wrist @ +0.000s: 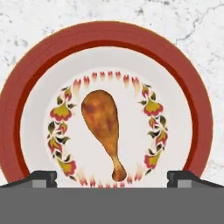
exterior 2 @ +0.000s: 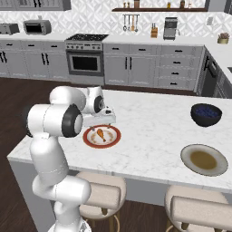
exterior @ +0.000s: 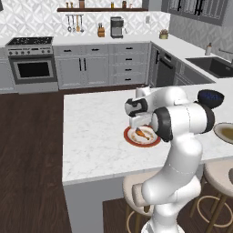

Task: Pick the chicken drumstick and garlic from their plates and place them in the bowl. Then put the bowl in the fridge.

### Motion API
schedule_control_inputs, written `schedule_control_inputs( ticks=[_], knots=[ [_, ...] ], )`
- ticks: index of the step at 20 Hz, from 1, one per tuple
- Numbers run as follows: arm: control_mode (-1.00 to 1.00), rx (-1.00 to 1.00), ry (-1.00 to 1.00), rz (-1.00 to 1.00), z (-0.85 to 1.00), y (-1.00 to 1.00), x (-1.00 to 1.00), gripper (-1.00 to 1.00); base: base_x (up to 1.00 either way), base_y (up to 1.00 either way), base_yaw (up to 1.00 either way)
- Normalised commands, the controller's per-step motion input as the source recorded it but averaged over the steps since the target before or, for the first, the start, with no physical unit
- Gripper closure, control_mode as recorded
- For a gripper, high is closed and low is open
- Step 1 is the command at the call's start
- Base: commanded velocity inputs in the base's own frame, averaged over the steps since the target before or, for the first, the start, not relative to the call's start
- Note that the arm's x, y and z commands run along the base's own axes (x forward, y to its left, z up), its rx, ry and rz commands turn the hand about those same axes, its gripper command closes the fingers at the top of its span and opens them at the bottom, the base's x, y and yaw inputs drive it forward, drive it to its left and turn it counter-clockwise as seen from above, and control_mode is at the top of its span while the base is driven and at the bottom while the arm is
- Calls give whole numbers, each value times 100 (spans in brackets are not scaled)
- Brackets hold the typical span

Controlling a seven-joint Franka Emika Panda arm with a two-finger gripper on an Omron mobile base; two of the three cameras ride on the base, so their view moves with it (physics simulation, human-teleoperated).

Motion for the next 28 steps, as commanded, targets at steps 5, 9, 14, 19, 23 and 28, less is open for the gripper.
schedule_control_inputs(
  ticks=[5, 9, 14, 19, 23, 28],
  knots=[
    [-100, 0, -2, 9, -55, -13, 16, -100, 0, 0, 0],
    [-100, 0, 0, 12, -57, -10, 0, -100, 0, 0, 0],
    [-100, 0, -2, 12, -41, 0, -11, -100, 0, 0, 0],
    [-100, 2, -3, 5, -25, 0, 0, 100, 0, 0, 0],
    [-100, 2, -1, 3, -21, 0, 0, 100, 0, 0, 0],
    [-100, 1, 0, 1, -6, 0, 0, 100, 0, 0, 0]
  ],
)
